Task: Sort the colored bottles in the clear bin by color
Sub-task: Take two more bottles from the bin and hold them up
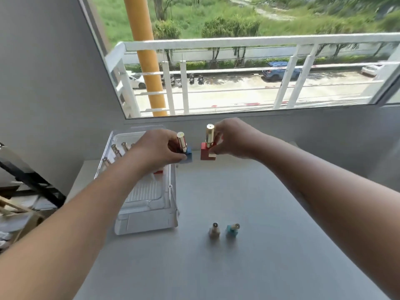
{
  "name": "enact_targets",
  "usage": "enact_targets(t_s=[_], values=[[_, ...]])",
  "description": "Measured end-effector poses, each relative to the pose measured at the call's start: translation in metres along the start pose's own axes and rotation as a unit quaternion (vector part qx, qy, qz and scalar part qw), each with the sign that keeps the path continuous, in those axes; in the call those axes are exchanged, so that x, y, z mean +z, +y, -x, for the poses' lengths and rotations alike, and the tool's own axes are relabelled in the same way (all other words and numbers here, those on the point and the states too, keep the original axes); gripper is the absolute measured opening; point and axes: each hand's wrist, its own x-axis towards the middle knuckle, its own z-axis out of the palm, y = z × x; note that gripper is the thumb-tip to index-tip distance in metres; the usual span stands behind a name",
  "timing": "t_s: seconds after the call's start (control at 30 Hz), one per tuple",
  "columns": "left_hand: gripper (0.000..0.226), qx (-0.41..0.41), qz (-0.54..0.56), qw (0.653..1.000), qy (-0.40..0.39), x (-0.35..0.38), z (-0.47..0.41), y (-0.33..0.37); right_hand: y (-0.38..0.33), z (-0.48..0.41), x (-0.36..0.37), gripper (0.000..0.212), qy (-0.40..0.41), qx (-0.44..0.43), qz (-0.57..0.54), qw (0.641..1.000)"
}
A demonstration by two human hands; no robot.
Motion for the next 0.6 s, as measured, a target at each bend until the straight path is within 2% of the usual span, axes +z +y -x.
enact_targets(t_s=[0.23,0.37,0.5,0.6], values=[[0.015,0.053,-0.02,0.998,-0.033,0.075,-0.022,0.096,0.096,0.067,-0.046,0.023,0.001,0.058,0.041,0.997],[0.009,0.069,0.014,0.997,-0.039,0.131,-0.026,0.139,0.149,0.104,-0.051,0.026,0.002,0.101,0.032,0.994],[0.008,0.041,0.017,0.996,-0.082,0.197,-0.017,0.151,0.19,0.135,-0.02,0.02,-0.03,0.149,0.022,0.988],[0.01,-0.003,0.045,0.995,-0.093,0.241,-0.004,0.139,0.213,0.155,0.016,0.01,-0.041,0.186,-0.028,0.981]])
